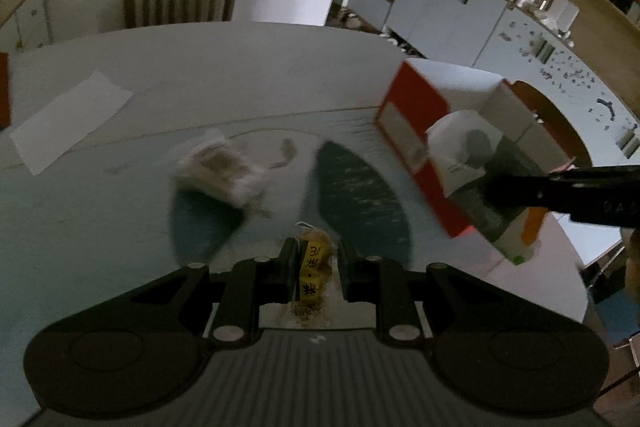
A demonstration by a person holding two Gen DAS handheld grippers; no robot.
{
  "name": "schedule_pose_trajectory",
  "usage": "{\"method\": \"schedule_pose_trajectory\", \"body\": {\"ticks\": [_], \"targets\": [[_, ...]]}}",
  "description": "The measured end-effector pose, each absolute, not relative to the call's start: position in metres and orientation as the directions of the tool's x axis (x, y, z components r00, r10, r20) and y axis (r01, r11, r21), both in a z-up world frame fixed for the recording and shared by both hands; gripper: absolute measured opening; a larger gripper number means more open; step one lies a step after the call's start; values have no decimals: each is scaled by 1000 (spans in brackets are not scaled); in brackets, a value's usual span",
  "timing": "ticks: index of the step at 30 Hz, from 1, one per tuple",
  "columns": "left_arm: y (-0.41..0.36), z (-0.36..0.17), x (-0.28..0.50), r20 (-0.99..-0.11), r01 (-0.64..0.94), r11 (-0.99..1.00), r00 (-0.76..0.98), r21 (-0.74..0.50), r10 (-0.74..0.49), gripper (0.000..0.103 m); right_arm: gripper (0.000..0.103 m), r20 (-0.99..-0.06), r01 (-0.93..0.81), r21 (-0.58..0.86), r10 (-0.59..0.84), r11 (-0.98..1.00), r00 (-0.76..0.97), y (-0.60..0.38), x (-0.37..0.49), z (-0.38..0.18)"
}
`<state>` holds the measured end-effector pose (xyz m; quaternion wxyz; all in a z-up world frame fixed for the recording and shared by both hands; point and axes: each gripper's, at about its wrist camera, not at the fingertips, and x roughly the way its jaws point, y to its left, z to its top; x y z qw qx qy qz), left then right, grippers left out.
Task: Organize objects
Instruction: 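Carry the snack stick and bag over the shoebox with both tools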
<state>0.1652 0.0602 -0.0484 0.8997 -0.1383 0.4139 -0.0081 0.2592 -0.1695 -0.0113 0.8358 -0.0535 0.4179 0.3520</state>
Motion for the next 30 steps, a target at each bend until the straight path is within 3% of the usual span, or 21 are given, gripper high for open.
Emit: {"method": "schedule_pose_trajectory", "body": {"ticks": [30], "targets": [[-111, -9, 261, -700, 42, 983, 696, -180, -158, 20, 16, -677, -584, 221, 554, 781, 485, -317, 341, 2]]}}
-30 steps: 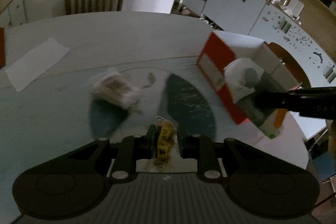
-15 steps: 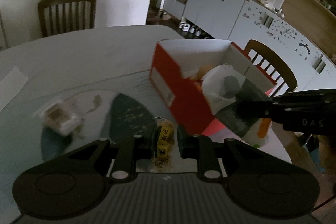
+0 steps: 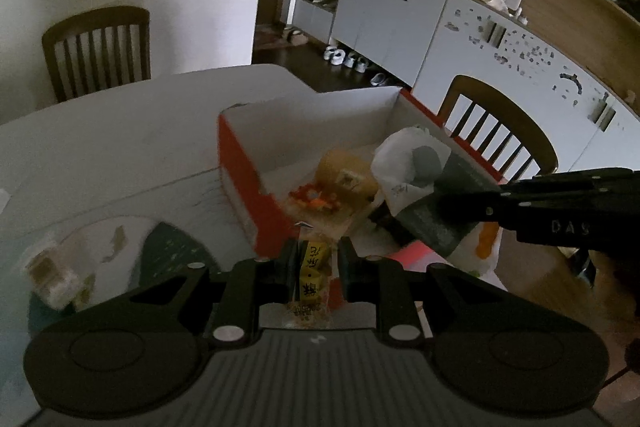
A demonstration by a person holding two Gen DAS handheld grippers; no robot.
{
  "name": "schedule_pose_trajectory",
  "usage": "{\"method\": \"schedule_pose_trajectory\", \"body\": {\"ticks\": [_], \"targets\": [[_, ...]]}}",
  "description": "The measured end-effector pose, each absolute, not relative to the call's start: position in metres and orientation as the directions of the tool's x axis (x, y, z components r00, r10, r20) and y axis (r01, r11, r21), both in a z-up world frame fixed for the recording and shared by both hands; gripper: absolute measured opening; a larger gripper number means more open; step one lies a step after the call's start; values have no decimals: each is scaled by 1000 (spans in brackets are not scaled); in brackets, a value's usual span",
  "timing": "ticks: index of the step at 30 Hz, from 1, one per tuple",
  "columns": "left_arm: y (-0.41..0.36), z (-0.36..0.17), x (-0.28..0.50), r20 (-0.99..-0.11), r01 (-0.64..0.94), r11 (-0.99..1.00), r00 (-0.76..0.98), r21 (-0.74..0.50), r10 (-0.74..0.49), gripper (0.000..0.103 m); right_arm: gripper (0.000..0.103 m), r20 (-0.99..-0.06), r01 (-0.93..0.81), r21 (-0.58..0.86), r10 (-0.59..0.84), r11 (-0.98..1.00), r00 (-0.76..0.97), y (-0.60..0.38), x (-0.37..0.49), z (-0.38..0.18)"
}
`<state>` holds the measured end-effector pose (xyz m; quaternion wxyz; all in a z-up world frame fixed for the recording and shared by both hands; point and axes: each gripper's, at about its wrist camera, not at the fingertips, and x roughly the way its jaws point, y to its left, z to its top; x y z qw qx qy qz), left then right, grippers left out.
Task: Organize objects
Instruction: 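Carry the snack stick and bag over the shoebox with both tools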
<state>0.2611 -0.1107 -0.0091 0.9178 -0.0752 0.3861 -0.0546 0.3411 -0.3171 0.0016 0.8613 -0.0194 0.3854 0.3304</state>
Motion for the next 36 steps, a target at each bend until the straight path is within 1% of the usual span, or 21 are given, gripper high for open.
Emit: {"method": "schedule_pose_trajectory", "body": {"ticks": [6, 13, 21, 28, 32, 36], "targets": [[-134, -11, 285, -706, 62, 986, 691, -157, -156, 20, 16, -668, -551, 216, 534, 806, 519, -340, 370, 2], [-151, -21, 316, -729, 67, 991, 672, -116, -130, 20, 16, -685, -528, 189, 497, 828, 533, -348, 402, -7], [-168, -38, 354, -761, 70, 995, 642, -66, -96, 20, 16, -716, -516, 114, 430, 849, 550, -333, 439, -29], [-182, -59, 377, -799, 93, 995, 597, -20, -72, 20, 16, -761, -539, 57, 386, 840, 521, -319, 463, -54], [-186, -69, 385, -819, 90, 996, 571, -9, -59, 20, 16, -780, -565, 16, 364, 825, 509, -310, 467, -68], [-186, -77, 393, -837, 83, 997, 546, 7, -40, 20, 17, -797, -587, 5, 358, 809, 487, -302, 466, -78]]}}
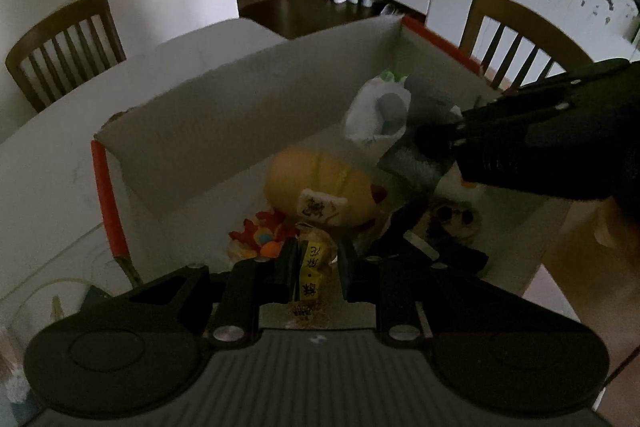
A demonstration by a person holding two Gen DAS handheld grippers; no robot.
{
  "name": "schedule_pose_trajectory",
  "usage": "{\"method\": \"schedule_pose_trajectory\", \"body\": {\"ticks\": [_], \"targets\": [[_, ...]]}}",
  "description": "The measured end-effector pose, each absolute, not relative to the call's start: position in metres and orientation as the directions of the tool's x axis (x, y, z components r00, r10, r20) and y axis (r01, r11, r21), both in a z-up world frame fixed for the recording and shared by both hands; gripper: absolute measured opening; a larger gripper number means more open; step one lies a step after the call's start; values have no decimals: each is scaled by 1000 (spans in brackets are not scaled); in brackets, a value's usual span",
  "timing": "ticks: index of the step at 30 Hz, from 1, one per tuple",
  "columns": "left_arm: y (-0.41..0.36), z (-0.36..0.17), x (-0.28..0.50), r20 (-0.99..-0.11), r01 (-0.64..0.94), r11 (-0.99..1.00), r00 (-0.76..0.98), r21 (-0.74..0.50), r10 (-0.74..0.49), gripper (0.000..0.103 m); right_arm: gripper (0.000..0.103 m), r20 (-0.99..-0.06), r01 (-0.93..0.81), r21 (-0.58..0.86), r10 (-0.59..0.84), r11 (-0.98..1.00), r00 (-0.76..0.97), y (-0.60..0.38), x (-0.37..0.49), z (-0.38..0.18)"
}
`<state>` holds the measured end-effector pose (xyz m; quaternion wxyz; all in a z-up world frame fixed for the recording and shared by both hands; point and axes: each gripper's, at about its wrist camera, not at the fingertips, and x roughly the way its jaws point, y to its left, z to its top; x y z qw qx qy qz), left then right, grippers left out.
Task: Organize objects
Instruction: 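Carry the snack stick and bag over the shoebox with both tools, then lower both items into the box and open both tools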
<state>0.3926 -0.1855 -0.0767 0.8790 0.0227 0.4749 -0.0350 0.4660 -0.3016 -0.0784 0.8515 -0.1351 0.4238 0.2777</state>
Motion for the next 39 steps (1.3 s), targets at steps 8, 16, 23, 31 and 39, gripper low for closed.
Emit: {"method": "schedule_pose_trajectory", "body": {"ticks": [8, 16, 23, 31, 39], "targets": [[-184, -88, 403, -870, 51, 999, 493, 9, -18, 20, 21, -816, -594, -14, 334, 805, 472, -296, 468, -88], [-184, -91, 405, -878, 48, 999, 478, -6, -28, 20, 27, -814, -607, -8, 347, 795, 465, -305, 471, -82], [-180, -89, 401, -872, 20, 999, 488, -29, -35, 25, 39, -803, -619, -9, 363, 786, 473, -311, 465, -75], [-180, -81, 389, -852, 54, 997, 517, -60, -79, 60, 50, -786, -614, 22, 393, 789, 477, -324, 458, -62], [-185, -62, 374, -812, 55, 996, 578, -65, -85, 64, 63, -757, -616, 71, 445, 784, 479, -340, 443, -41]]}}
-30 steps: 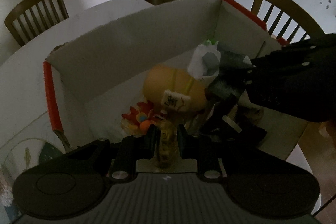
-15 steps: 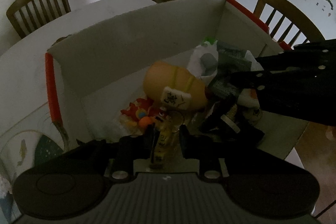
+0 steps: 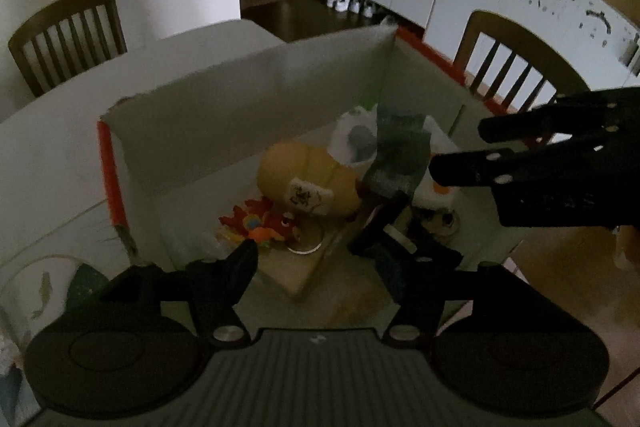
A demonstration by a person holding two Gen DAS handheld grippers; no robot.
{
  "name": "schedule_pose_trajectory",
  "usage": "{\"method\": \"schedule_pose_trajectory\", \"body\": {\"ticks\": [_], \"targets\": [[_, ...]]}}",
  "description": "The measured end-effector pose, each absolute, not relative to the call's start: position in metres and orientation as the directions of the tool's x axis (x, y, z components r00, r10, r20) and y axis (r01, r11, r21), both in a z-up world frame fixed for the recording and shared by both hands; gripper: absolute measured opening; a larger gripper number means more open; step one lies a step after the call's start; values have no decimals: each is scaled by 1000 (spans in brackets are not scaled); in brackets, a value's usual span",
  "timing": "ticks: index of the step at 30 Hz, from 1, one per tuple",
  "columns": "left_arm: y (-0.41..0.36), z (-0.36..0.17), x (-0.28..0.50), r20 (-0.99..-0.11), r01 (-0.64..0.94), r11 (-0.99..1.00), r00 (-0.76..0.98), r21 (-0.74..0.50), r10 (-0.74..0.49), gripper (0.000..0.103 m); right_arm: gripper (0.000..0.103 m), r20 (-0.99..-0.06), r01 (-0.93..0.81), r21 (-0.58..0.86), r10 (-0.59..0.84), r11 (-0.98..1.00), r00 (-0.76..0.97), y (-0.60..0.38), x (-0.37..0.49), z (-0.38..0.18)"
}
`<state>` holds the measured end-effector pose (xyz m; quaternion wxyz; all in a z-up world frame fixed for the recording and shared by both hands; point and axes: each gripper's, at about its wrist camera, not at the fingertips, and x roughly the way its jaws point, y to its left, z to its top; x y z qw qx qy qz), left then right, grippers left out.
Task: Organize objects
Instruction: 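Lower both items into the box and open both tools, then withdraw both tools from the box toward the cotton swabs and tape dispenser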
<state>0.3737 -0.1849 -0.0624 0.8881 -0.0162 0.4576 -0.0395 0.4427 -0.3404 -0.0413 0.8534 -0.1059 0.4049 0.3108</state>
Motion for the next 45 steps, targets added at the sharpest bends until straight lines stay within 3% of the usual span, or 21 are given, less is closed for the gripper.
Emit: {"method": "schedule_pose_trajectory", "body": {"ticks": [17, 19, 28, 32, 36, 45], "targets": [[-162, -12, 313, -699, 88, 988, 700, -125, -150, 71, 78, -691, -632, 167, 547, 757, 472, -336, 388, 1], [-155, -9, 304, -691, 88, 988, 707, -125, -150, 77, 81, -684, -627, 187, 558, 756, 469, -334, 381, 3], [-100, -8, 263, -676, 31, 985, 724, -168, -138, 83, 97, -673, -635, 224, 589, 739, 448, -300, 340, 5], [-72, -13, 247, -681, -17, 985, 725, -171, -106, 88, 99, -676, -646, 221, 593, 730, 438, -275, 322, 3], [-44, -18, 232, -686, -72, 984, 725, -164, -62, 101, 99, -690, -659, 211, 587, 722, 423, -250, 306, 0], [18, -32, 206, -695, -194, 973, 717, -124, 55, 103, 99, -711, -674, 197, 577, 712, 402, -201, 280, -8]]}}
